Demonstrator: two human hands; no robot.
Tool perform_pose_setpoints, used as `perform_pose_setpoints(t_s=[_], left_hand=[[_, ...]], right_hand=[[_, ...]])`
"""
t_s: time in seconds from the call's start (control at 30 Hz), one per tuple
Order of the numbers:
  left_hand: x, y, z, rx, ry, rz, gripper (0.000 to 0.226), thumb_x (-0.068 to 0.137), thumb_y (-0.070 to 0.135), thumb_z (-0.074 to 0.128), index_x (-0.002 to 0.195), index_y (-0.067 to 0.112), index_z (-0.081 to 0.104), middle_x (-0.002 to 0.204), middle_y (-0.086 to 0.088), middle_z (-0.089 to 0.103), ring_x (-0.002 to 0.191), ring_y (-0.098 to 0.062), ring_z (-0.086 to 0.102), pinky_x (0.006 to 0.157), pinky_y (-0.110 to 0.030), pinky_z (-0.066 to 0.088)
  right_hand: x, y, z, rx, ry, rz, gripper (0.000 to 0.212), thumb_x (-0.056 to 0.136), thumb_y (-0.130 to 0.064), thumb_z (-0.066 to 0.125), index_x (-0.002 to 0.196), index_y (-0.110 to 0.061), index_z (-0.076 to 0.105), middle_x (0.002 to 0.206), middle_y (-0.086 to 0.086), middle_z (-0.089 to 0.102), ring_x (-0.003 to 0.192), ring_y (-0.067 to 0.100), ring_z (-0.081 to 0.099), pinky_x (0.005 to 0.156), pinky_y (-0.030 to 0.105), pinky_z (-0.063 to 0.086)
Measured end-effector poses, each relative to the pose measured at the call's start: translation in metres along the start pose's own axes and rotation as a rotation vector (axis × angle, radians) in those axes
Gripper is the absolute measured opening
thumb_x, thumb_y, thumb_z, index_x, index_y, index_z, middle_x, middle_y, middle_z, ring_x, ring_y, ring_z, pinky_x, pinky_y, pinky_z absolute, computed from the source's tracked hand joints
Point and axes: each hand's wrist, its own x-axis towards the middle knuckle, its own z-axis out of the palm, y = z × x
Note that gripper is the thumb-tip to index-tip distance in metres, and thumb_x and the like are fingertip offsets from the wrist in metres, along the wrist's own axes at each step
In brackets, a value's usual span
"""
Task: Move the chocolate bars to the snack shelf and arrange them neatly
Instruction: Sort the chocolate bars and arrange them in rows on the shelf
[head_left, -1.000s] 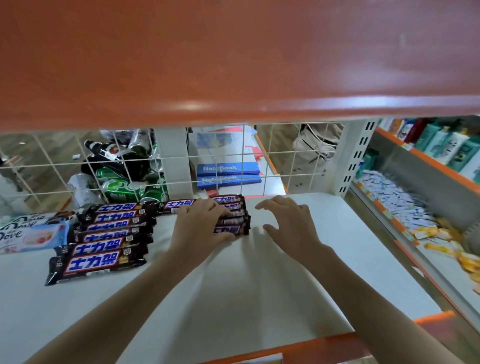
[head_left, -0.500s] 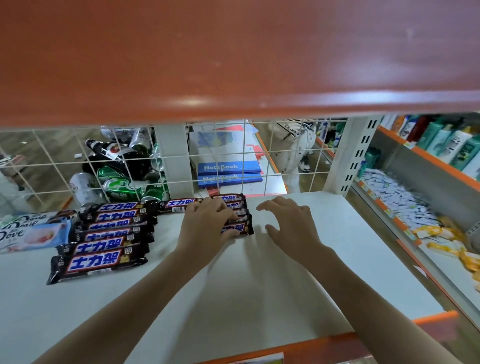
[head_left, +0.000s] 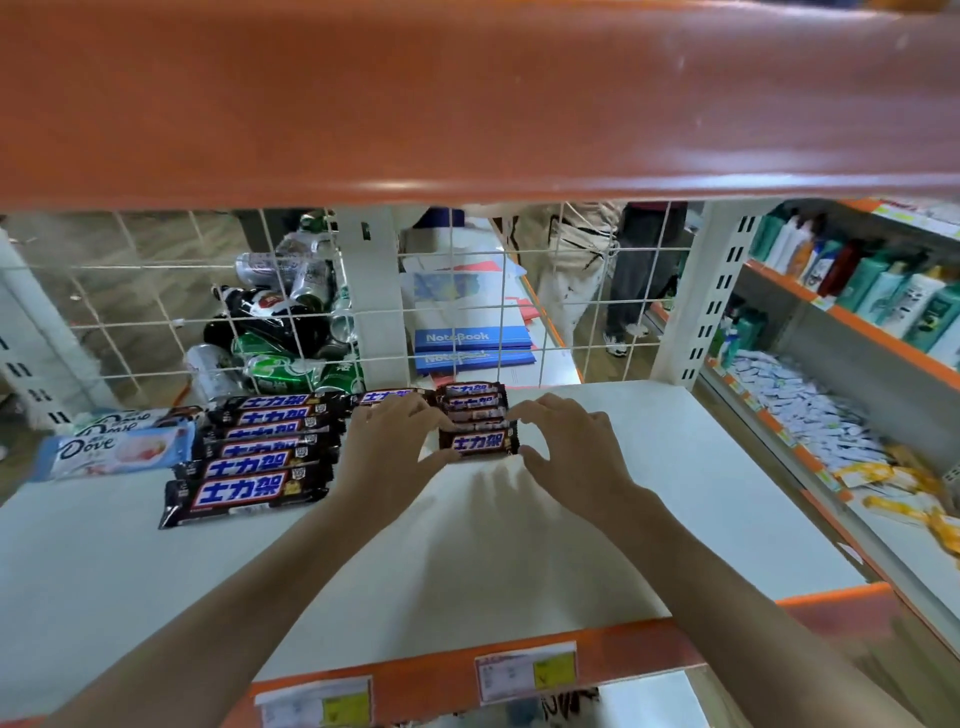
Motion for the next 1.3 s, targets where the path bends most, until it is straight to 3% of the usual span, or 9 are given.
perform_pose_setpoints(t_s=[0.27,0.6,0.8,1.0,1.2,1.3], left_hand=[[-0.051,-0.002,-0.026,-0.042,-0.004,-0.042,0.029,0.085,0.042,0.060,0.111,0.030,0.061,0.108,0.011,0.058,0.109,-0.011,0.050,0.093,-0.033,0.032],[-0.115,0.009,-0.069,-0.041,-0.026,-0.080,0.029,0.085,0.043,0.060,0.111,0.031,0.059,0.103,0.011,0.057,0.100,-0.011,0.053,0.090,-0.033,0.035],[-0.159,0.022,-0.088,-0.022,-0.096,-0.106,0.030,0.086,0.046,0.057,0.113,0.033,0.057,0.108,0.010,0.055,0.105,-0.013,0.051,0.088,-0.035,0.034],[-0.209,0.037,-0.099,-0.025,-0.064,-0.073,0.030,0.084,0.046,0.059,0.110,0.030,0.060,0.108,0.008,0.058,0.105,-0.015,0.052,0.085,-0.036,0.034],[-0.256,0.049,-0.095,-0.116,-0.093,-0.072,0.028,0.082,0.045,0.062,0.104,0.027,0.062,0.104,0.009,0.059,0.102,-0.014,0.053,0.088,-0.042,0.042],[-0.273,0.054,-0.090,-0.094,-0.120,-0.067,0.027,0.083,0.046,0.062,0.103,0.029,0.061,0.103,0.011,0.060,0.100,-0.012,0.054,0.085,-0.038,0.043]], right_hand=[[-0.034,-0.043,-0.009,-0.024,-0.047,-0.013,0.037,0.092,-0.026,0.051,0.128,-0.026,0.047,0.122,-0.005,0.054,0.113,0.017,0.048,0.090,0.037,0.035],[-0.091,-0.083,-0.026,0.043,-0.020,-0.055,0.033,0.091,-0.026,0.052,0.124,-0.031,0.050,0.119,-0.011,0.055,0.114,0.010,0.048,0.091,0.033,0.035],[-0.133,-0.100,-0.035,0.029,-0.027,-0.064,0.031,0.091,-0.024,0.053,0.122,-0.031,0.053,0.115,-0.007,0.058,0.108,0.016,0.052,0.087,0.036,0.039],[-0.187,-0.115,-0.038,0.059,0.006,-0.067,0.030,0.089,-0.021,0.053,0.119,-0.028,0.056,0.113,-0.006,0.060,0.106,0.018,0.054,0.088,0.038,0.040],[-0.237,-0.119,-0.031,0.085,-0.041,-0.059,0.028,0.089,-0.019,0.051,0.116,-0.027,0.058,0.114,-0.005,0.060,0.107,0.019,0.052,0.088,0.042,0.042],[-0.257,-0.117,-0.022,0.090,-0.062,-0.032,0.029,0.089,-0.022,0.053,0.117,-0.028,0.058,0.112,-0.007,0.060,0.105,0.017,0.053,0.082,0.035,0.041]])
